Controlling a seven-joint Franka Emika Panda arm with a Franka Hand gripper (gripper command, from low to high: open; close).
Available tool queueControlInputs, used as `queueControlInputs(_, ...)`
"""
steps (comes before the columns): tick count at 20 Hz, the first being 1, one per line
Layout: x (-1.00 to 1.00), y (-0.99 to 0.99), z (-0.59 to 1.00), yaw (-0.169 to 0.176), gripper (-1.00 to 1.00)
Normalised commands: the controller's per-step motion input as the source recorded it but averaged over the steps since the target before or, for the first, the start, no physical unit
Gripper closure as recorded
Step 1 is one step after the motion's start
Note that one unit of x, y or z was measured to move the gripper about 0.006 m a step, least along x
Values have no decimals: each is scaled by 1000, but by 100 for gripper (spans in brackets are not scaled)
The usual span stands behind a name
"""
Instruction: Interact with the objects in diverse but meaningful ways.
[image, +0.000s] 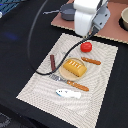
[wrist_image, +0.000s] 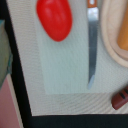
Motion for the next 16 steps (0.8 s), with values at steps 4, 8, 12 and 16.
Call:
queueControlInputs(4,-145,229,-554,157,-100)
queueControlInputs(8,-29,11,-589,119,-100)
queueControlInputs(12,0,-136,-452,94,-100)
queueControlInputs(16,0,-110,-314,71,-100)
